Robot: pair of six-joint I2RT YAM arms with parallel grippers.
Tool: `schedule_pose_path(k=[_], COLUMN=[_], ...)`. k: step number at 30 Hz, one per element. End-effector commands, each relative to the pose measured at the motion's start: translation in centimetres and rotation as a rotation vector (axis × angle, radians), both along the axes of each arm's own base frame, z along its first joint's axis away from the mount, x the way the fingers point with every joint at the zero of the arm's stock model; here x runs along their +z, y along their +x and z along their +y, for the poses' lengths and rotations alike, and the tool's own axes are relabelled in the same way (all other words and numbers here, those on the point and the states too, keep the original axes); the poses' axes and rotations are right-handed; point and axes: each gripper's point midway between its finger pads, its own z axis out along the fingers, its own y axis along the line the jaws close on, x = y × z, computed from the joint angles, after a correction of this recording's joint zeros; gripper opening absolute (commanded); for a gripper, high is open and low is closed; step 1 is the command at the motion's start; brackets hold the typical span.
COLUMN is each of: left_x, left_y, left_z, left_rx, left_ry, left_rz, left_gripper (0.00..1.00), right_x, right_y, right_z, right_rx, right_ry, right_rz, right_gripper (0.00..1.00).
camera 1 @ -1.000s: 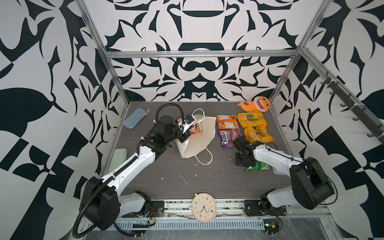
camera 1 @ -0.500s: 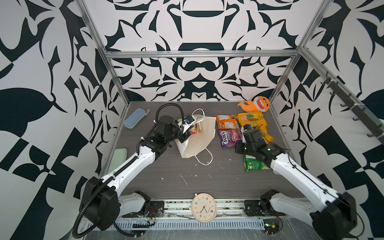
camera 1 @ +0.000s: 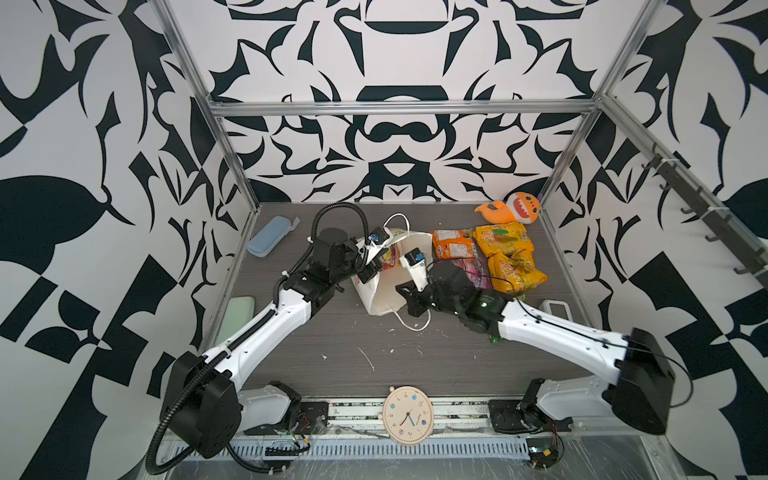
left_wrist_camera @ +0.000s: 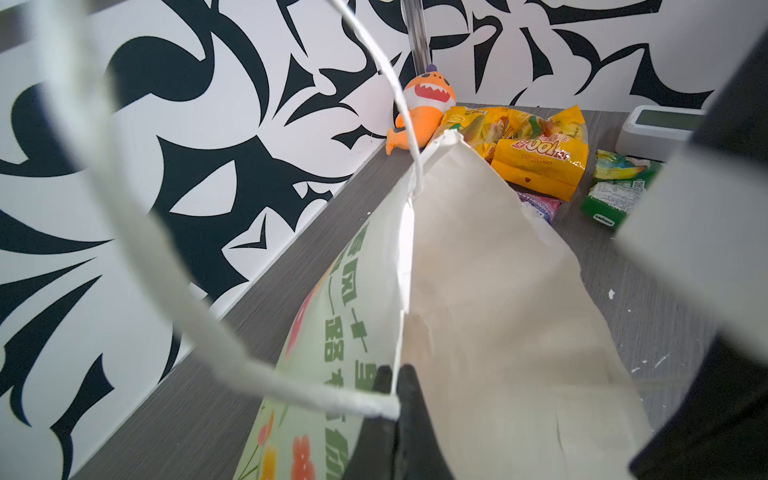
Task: Take the snacks out of the paper bag
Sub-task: 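Move the right gripper back over the paper bag opening, then lower the right gripper into the bag onto the orange Fox's fruits bag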
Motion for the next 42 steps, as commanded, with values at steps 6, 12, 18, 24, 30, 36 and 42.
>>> schedule_pose_path(k=[6,12,18,24,30,36,42], left_x=[1.0,1.1,1.3,1.5,1.6,1.5,1.5], left_y=[0.1,0.2,0.0,-0.2,-0.3,-0.4,-0.6], left_z=[-0.2,0.0,0.2,0.1,0.1,0.0,-0.2], left_rx=[-0.003,0.015,0.012,0.004,0.003,-0.004,-0.021], left_ry=[-0.008,-0.018,-0.013,-0.024,-0.024,-0.025,-0.031], left_rz=[0.007,0.003,0.001,-0.007,-0.006,-0.011,-0.004], left_gripper=[0.00,0.00,0.00,0.00,0.00,0.00,0.00], right_x=[0.3,-3.0,-4.4,-6.7,-7.9,-8.9,-8.1], right_y=[5.7,7.4,9.0,12.0,14.2,16.9,19.5], right_z=[-0.1,-0.5,-0.1,0.0,0.3,1.8,2.4], right_rx=[-0.211,-0.177,-0.186,-0.279,-0.377,-0.361,-0.378], right_ry=[0.001,-0.109,-0.162,-0.159,-0.099,0.015,0.023], right_rz=[-0.053,-0.045,-0.040,0.056,0.044,0.136,0.031], right_gripper=[0.00,0.00,0.05,0.29,0.48,0.55,0.61])
